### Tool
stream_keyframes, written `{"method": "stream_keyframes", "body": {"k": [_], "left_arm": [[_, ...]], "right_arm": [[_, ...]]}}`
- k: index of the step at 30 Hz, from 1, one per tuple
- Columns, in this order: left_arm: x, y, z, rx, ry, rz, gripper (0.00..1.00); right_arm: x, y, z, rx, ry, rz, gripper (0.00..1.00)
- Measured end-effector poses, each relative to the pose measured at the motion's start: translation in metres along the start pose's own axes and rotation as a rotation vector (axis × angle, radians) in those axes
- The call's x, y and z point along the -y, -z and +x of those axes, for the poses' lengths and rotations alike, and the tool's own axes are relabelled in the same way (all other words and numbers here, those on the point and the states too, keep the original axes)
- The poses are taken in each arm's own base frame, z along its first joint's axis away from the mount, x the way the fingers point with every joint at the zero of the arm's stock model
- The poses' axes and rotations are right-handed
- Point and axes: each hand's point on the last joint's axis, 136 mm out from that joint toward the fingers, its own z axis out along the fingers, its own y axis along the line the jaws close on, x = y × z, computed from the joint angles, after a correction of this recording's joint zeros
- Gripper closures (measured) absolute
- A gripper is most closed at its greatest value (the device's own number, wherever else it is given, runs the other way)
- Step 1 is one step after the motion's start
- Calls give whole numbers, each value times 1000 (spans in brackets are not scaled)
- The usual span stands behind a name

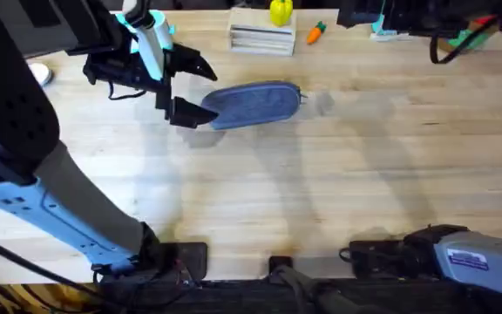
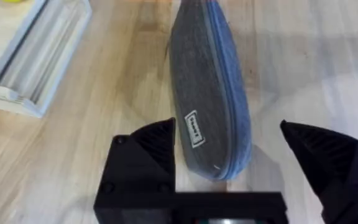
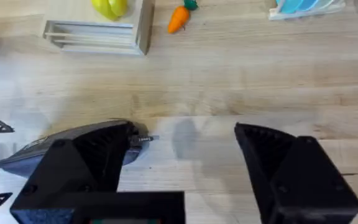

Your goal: Unzip the bag, pick up the pens from the table one at a time and place them inside, then zip the bag closed.

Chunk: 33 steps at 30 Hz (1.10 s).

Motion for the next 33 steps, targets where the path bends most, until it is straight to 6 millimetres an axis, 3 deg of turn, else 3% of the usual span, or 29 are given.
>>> {"method": "stream_keyframes", "body": {"k": [8, 12, 24, 33], "left_arm": [[-1, 2, -1, -2, 3, 0, 6], [1, 13, -9, -60, 8, 6, 6], [21, 89, -92, -343, -163, -160, 6], [47, 135, -144, -412, -38, -431, 5]], "right_arm": [[0, 0, 0, 0, 0, 0, 4], [0, 0, 0, 0, 0, 0, 4], [0, 0, 0, 0, 0, 0, 3], [0, 0, 0, 1, 0, 0, 5]]}}
